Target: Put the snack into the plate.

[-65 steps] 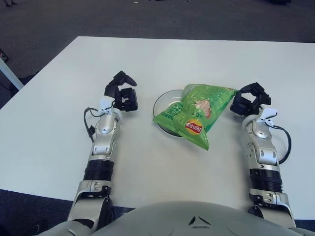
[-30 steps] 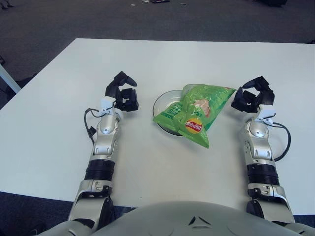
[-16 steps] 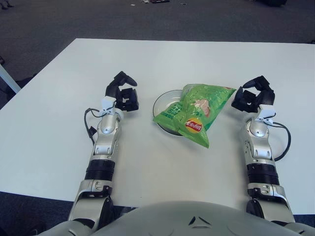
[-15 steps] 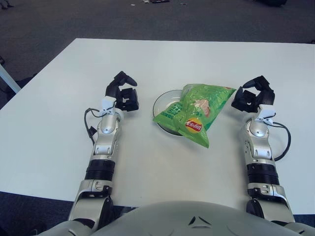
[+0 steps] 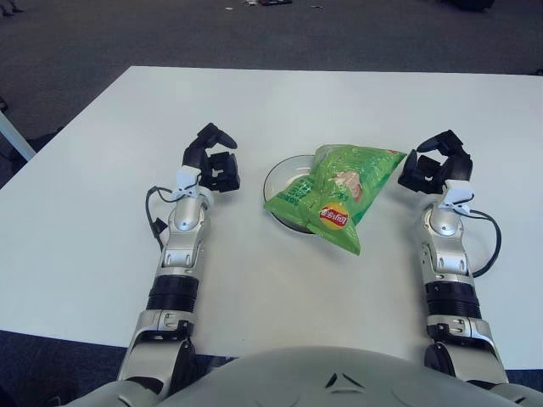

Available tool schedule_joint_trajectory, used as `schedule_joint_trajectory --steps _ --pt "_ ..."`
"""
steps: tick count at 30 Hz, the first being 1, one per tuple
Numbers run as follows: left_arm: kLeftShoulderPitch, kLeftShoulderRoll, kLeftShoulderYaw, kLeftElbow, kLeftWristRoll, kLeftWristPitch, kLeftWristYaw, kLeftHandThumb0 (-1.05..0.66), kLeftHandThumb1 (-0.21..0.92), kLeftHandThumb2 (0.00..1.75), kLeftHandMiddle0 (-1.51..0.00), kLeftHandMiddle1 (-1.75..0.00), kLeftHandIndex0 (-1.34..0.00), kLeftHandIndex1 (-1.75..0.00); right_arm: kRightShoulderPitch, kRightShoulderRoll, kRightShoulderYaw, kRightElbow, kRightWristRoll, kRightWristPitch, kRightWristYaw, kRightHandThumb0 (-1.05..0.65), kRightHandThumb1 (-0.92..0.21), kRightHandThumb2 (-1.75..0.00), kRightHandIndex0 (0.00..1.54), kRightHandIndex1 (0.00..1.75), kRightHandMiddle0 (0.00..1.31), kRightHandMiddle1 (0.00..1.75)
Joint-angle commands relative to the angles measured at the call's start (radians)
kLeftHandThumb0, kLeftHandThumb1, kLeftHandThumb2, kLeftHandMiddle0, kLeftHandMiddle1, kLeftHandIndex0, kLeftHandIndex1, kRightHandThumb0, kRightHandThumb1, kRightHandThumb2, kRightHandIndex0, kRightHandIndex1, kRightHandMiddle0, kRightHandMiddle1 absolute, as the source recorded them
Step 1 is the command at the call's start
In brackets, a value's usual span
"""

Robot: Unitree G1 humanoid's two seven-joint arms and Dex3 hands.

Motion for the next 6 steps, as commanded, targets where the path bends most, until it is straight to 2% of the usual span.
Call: schedule_joint_trajectory --steps 1,6 --pt "0.131 -0.058 -0.019 0.084 -0.002 0.007 0.004 -0.49 0.30 1.34 -1.34 -1.75 -0.63 -1.75 0.123 0.080 0.015 0.096 -0.002 0.001 0.000 -0.53 -0.20 -1.46 1.33 1.75 0.71 1.75" --pt "0.131 -0.057 -0.021 0.083 0.001 0.005 0.005 -0.49 0.30 1.34 -1.34 -1.75 -0.63 -1.75 0.123 0.082 0.014 0.092 0.001 0.011 0.000 -0.53 -0.20 -1.46 1.33 1.75 0.71 1.75"
